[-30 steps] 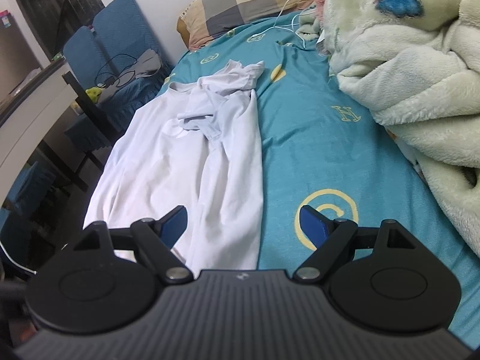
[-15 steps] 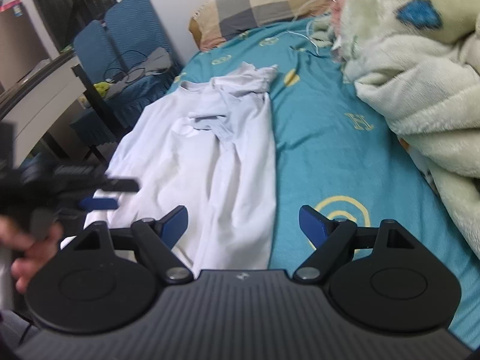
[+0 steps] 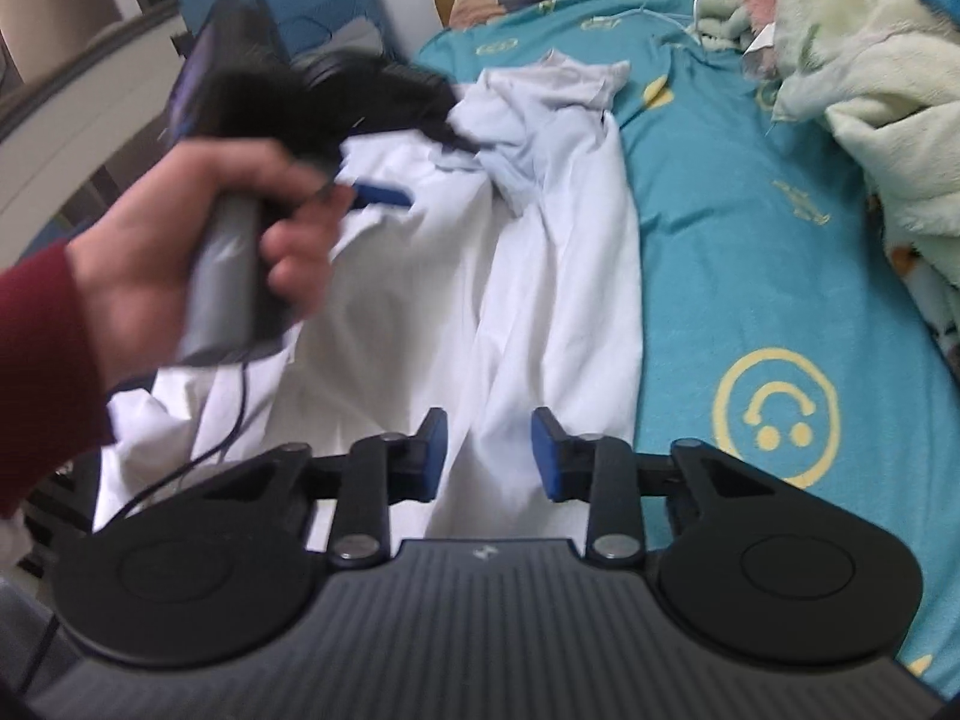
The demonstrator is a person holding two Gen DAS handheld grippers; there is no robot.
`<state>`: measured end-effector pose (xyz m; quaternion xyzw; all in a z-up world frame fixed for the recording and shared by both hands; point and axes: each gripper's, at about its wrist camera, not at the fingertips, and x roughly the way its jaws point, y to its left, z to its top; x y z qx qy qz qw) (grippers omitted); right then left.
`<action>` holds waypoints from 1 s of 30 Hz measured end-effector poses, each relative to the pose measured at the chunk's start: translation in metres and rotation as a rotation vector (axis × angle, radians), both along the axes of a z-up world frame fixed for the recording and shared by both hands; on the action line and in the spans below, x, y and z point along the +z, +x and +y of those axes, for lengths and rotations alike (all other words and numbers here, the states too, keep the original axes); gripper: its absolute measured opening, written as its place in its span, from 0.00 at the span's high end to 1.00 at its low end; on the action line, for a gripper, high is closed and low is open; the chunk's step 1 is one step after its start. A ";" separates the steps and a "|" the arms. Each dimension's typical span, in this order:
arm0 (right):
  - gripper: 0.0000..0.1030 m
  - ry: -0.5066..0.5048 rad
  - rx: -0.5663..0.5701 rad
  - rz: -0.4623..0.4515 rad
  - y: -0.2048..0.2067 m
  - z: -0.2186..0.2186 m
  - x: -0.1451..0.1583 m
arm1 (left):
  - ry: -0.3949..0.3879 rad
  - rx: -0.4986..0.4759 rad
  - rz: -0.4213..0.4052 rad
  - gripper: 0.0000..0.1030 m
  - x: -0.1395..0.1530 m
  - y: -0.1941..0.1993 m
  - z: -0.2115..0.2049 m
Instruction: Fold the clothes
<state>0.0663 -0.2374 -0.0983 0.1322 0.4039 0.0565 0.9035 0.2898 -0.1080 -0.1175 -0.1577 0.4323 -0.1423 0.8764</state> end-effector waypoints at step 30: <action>0.67 0.016 0.083 0.059 -0.013 0.020 -0.014 | 0.172 0.057 -0.041 0.81 -0.006 0.042 0.028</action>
